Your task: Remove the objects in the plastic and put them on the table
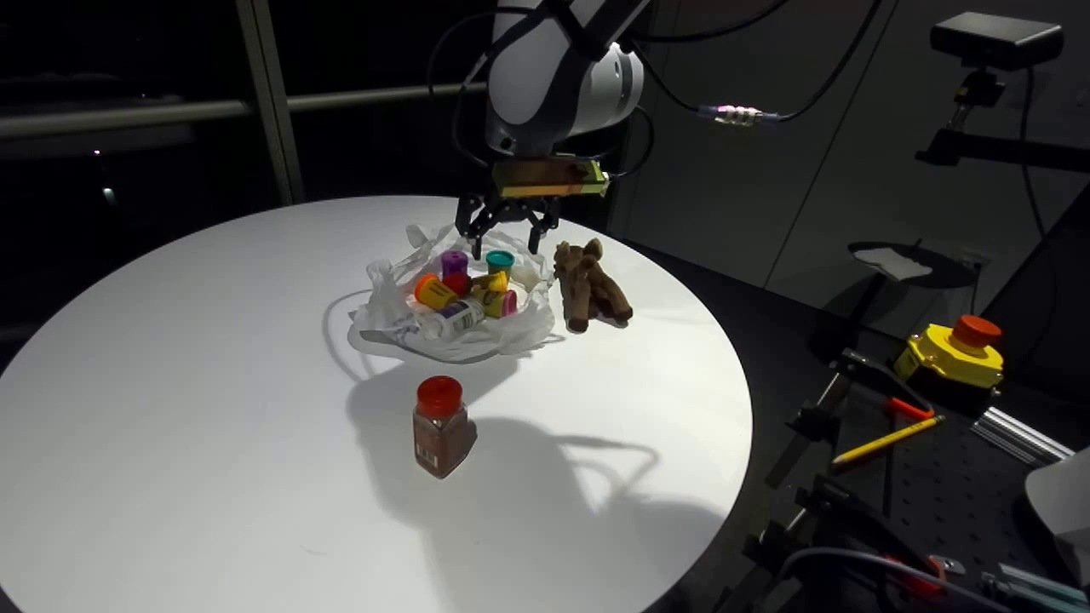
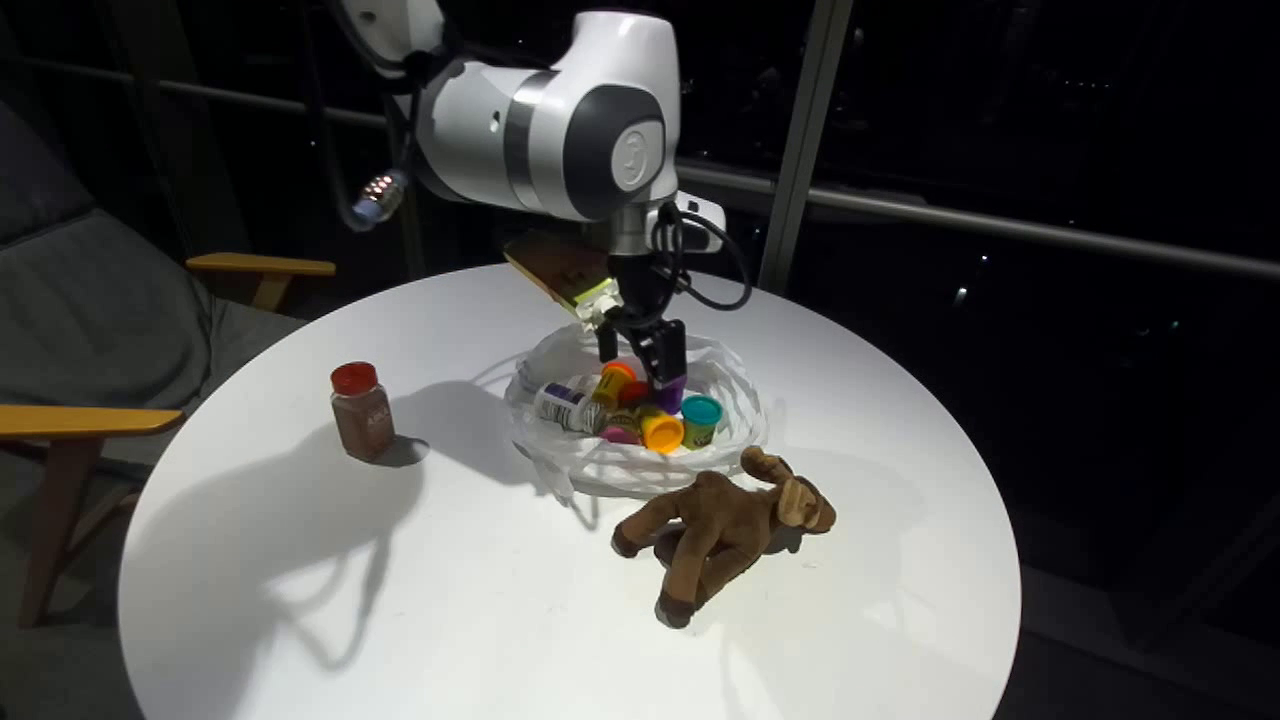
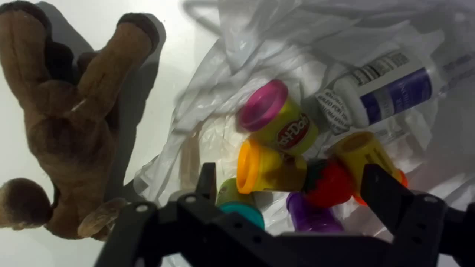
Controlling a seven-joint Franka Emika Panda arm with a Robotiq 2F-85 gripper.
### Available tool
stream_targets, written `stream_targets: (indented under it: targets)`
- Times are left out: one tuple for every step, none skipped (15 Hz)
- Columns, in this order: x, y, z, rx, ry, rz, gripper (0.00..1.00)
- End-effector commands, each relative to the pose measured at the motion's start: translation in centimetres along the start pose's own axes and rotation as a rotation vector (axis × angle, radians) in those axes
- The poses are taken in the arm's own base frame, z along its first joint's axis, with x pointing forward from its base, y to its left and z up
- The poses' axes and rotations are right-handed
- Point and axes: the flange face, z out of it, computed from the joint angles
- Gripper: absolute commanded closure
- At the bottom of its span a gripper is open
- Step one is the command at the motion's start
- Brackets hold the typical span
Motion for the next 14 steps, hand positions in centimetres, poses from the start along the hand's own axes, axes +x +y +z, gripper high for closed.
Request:
stream_targets:
  targets:
    - [3.7,1.0,1.3,0.012,-0.005,0.108,0.0]
    - [4.3,1.6,2.0,0.007,-0.005,0.13,0.0]
    - [4.9,1.8,2.5,0.011,-0.011,0.154,0.0]
    - [5.3,2.1,3.2,0.01,-0.01,0.173,0.0]
    - [5.7,2.1,3.7,0.013,-0.01,0.193,0.0]
    - [6.2,2.2,4.3,0.011,-0.006,0.209,0.0]
    - [6.5,2.3,4.8,0.011,0.003,0.224,0.0]
    - [6.9,2.4,5.1,0.014,0.013,0.239,0.0]
    - [7.4,2.4,5.3,0.019,0.027,0.253,0.0]
    - [7.8,2.5,5.3,0.021,0.038,0.266,0.0]
    - [8.3,2.6,5.4,0.021,0.045,0.281,0.0]
    - [8.6,2.8,5.5,0.018,0.05,0.294,0.0]
    - [9.0,3.0,5.5,0.019,0.055,0.307,0.0]
    - [9.2,3.2,5.7,0.013,0.058,0.318,0.0]
